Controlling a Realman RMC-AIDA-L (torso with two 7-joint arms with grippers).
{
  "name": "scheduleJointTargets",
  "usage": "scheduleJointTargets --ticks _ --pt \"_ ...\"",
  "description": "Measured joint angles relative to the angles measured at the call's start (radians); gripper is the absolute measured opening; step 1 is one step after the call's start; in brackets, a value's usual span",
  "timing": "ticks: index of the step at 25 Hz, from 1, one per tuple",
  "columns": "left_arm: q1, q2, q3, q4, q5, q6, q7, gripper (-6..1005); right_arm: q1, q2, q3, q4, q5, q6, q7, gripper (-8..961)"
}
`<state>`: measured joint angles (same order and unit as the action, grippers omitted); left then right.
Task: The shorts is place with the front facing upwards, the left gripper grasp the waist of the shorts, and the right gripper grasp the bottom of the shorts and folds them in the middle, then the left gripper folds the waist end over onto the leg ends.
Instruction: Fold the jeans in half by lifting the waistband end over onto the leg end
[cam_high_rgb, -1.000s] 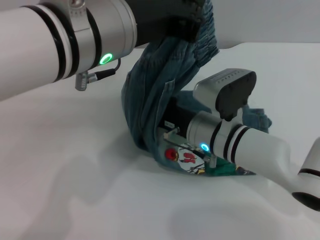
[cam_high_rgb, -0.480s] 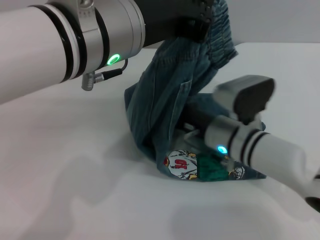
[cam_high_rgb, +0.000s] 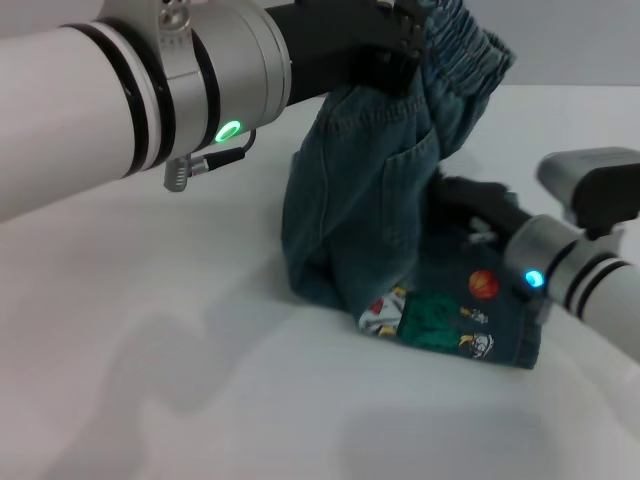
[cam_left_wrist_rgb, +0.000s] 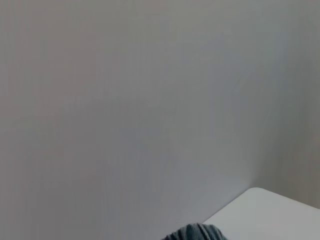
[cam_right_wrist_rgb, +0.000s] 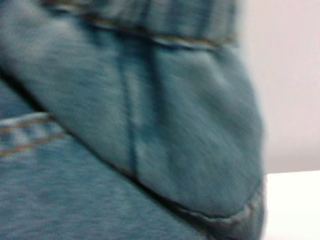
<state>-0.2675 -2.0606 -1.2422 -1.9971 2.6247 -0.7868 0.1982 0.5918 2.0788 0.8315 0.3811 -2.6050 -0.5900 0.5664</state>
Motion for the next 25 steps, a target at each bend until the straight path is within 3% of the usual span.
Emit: scheduleJointTargets --ticks 4,15,25 --pt "0.011 0.002 0.006 0.002 0.002 0.007 0.008 102 -0.020 -0.007 0.083 -0.021 -0.002 -0.015 -0.051 -1" --pt "0.006 0.002 0.002 0.005 0.000 0.007 0.016 109 0.006 0.011 0.039 0.034 -0.012 0.009 -0.055 -1" --pt "0.032 0.002 0.047 0.013 0.000 0.023 0.045 115 -0.145 -0.024 0.290 -0.033 -0.015 -0.006 -0.154 9"
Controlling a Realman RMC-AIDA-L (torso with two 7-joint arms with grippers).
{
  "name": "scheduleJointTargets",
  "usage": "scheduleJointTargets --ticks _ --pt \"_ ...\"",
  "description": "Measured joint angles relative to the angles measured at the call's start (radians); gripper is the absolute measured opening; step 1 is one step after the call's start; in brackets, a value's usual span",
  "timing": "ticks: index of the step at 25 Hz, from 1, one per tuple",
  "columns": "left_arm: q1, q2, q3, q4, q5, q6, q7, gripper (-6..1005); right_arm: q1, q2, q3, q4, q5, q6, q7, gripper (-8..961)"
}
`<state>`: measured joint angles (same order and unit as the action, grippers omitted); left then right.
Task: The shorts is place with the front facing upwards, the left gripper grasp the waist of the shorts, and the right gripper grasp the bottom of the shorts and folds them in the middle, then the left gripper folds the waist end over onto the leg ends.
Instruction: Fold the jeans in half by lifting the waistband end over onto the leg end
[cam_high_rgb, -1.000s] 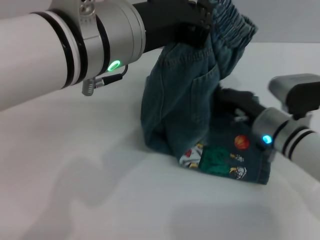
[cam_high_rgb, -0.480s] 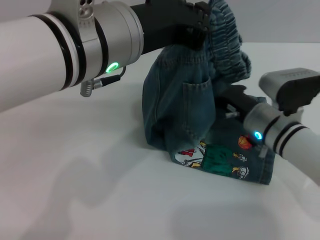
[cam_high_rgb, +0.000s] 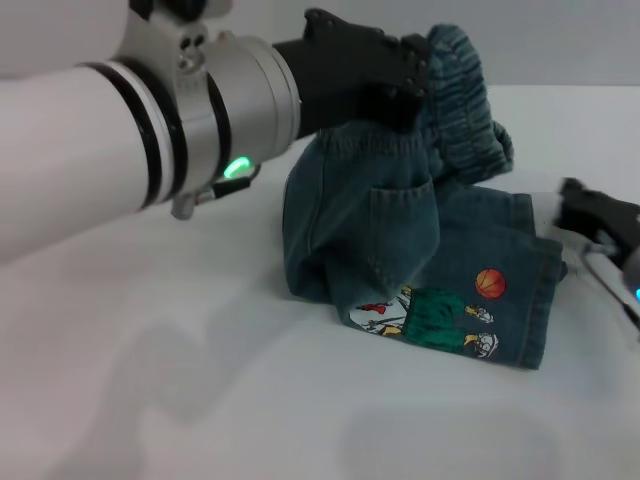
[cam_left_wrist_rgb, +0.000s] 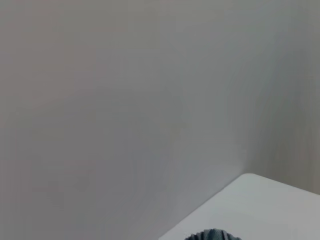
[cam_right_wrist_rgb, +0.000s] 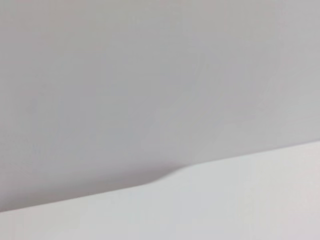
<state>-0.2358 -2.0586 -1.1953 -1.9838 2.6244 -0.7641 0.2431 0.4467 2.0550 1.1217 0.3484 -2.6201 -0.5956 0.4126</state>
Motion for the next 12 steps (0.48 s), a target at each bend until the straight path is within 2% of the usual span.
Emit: scheduleJointTargets --ticks 4,6,7,8,12 --pt "0.044 0.001 0.081 0.008 -0.003 0.096 0.007 117 -0.059 -0.005 0.073 0.016 -0.001 -0.010 -0.062 15" --pt "0.071 0.002 0.139 0.025 -0.008 0.181 0.013 118 -0.081 -0.008 0.083 0.023 -0.001 -0.021 -0.066 18" --pt "0.071 0.002 0.139 0.025 -0.008 0.181 0.013 119 -0.092 -0.010 0.085 0.028 -0.002 -0.025 -0.066 19" --pt "0.099 0.002 0.213 0.060 -0.022 0.299 0.023 120 -0.099 -0.011 0.085 0.033 -0.002 -0.027 -0.066 21" --pt "0.100 0.000 0.296 0.137 -0.027 0.433 0.033 122 -0.122 -0.016 0.087 0.046 -0.002 -0.042 -0.067 27"
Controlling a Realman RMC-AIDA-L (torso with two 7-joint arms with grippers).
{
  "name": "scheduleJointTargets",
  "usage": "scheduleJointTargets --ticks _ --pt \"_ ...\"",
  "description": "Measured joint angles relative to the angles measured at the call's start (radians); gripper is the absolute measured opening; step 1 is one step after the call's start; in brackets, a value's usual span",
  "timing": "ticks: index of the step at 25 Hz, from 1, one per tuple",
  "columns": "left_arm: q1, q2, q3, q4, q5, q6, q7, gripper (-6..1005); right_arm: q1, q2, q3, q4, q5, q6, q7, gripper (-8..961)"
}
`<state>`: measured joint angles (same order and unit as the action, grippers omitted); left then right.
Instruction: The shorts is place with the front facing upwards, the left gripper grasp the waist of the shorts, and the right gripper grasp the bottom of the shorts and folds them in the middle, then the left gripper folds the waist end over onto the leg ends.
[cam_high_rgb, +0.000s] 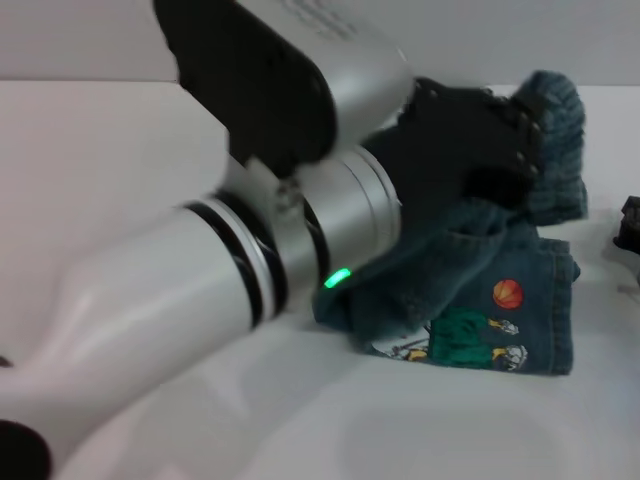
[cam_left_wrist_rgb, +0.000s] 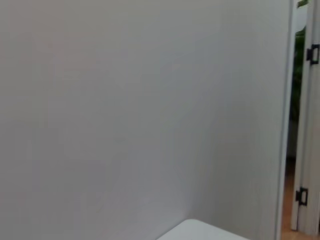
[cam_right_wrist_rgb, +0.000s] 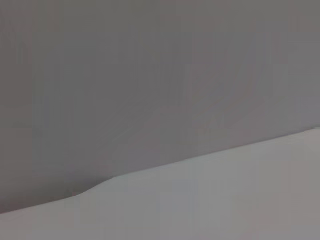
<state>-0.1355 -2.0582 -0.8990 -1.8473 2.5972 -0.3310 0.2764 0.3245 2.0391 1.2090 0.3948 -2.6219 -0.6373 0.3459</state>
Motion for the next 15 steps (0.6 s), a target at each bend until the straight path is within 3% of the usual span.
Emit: scheduleJointTargets --ticks 3,4,9,12,15 --pt "-0.023 -0.002 0.030 0.070 0.013 0.073 0.006 124 -0.033 -0.006 -0.001 0.023 -0.002 -0.030 -0.001 32" --pt "-0.045 -0.008 0.035 0.143 0.018 0.129 0.007 124 -0.053 -0.007 -0.004 0.039 -0.004 -0.041 -0.001 33" --pt "-0.084 -0.006 0.031 0.277 0.006 0.223 -0.005 127 -0.180 -0.012 0.021 0.170 -0.086 -0.075 -0.002 41" --pt "-0.076 -0.003 0.035 0.307 -0.005 0.265 -0.017 129 -0.236 -0.013 0.058 0.230 -0.134 -0.075 -0.002 45" --pt "-0.057 -0.002 0.032 0.309 0.010 0.301 -0.011 257 -0.288 -0.011 0.076 0.299 -0.190 -0.078 0.000 49"
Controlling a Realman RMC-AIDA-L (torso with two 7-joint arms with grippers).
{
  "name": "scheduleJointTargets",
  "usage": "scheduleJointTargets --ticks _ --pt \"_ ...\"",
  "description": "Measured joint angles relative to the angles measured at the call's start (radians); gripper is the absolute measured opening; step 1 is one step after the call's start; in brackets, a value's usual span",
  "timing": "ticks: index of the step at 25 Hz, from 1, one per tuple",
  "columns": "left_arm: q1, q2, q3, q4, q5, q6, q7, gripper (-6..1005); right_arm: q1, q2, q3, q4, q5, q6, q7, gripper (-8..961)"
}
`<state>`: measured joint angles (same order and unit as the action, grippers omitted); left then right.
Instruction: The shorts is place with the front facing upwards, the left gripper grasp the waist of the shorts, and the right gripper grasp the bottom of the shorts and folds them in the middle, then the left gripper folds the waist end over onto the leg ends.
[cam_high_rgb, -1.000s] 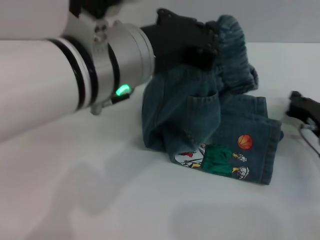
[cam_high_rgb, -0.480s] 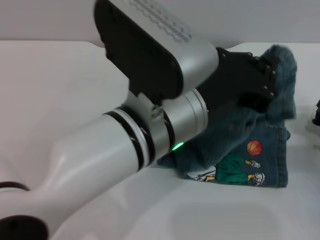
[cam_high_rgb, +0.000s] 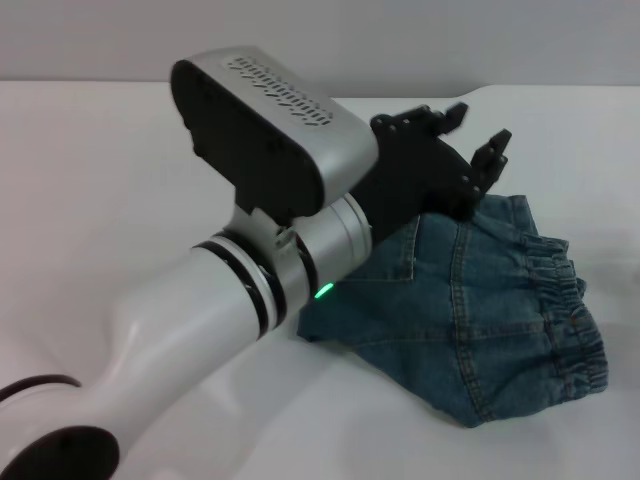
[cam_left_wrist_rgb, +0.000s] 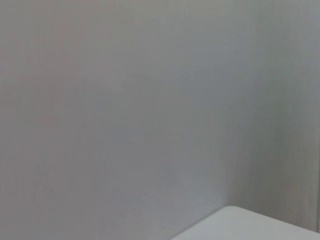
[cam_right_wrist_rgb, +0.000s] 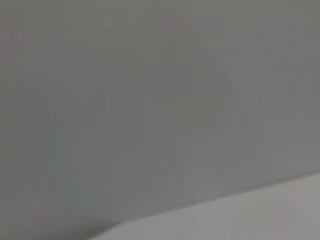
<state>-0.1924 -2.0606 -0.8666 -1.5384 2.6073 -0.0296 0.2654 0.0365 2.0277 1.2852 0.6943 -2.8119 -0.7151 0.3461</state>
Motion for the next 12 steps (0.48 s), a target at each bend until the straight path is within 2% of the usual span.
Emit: scheduleJointTargets --ticks 7,8,9,10,12 --pt "0.030 0.002 -0.090 0.024 0.010 0.027 0.025 498 -0.117 0.018 0.008 0.188 -0.103 -0.039 -0.037 60" --pt "0.032 0.001 -0.103 0.042 0.012 0.047 0.041 529 -0.126 0.027 0.017 0.192 -0.103 -0.067 -0.059 62" --pt "0.033 0.002 -0.115 0.066 0.015 0.074 0.056 557 -0.141 0.045 0.034 0.179 -0.102 -0.158 -0.119 63" --pt "0.035 0.002 -0.129 0.107 0.015 0.126 0.065 586 -0.141 0.045 0.034 0.179 -0.102 -0.158 -0.119 65" --pt "0.040 0.002 -0.156 0.198 0.011 0.260 0.063 643 -0.149 0.056 0.031 0.126 -0.100 -0.320 -0.190 67"
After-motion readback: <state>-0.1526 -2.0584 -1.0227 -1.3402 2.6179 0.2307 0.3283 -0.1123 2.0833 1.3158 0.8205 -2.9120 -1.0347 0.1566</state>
